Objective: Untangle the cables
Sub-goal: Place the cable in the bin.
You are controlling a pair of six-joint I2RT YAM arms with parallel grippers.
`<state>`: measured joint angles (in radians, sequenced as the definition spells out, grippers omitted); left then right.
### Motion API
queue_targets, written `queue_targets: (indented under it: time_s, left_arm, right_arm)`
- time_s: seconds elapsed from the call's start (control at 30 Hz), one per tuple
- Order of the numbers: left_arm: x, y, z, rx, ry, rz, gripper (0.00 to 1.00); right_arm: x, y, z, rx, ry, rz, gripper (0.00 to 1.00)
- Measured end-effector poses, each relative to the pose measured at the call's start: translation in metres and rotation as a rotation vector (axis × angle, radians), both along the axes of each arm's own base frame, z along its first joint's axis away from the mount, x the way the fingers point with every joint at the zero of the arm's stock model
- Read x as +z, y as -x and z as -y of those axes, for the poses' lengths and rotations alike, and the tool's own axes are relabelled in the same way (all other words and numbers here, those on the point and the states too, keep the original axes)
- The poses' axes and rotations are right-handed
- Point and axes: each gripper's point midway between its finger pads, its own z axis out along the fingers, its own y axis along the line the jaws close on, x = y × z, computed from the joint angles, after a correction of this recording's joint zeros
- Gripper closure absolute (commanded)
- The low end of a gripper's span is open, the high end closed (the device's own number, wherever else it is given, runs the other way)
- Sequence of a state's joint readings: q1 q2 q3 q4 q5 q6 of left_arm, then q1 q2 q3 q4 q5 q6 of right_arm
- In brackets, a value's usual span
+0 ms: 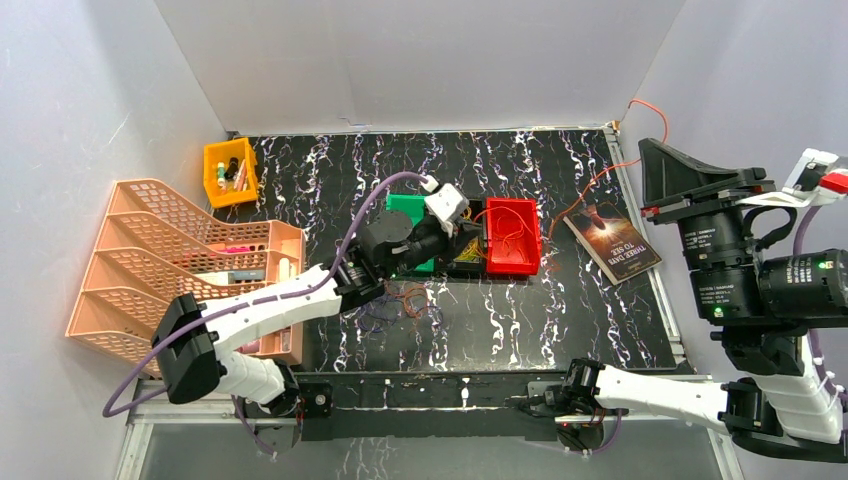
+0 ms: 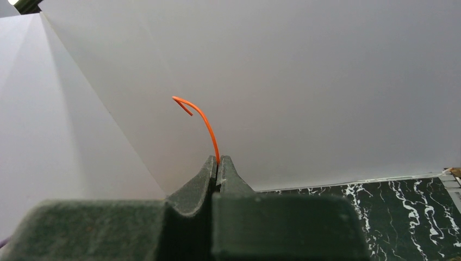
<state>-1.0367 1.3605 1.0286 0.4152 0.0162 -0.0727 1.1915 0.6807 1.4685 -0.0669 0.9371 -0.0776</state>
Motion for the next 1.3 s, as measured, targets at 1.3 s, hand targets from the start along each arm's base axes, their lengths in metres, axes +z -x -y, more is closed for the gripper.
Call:
queue_targets:
  time_s: [1.3]
  left_arm:
    - [-0.001, -0.063, -0.016, 0.190, -0.134, -0.184, 1.00]
  right_arm:
    - [-0.255, -0.165, -0.053, -0.156, 0.531, -0.689, 1.00]
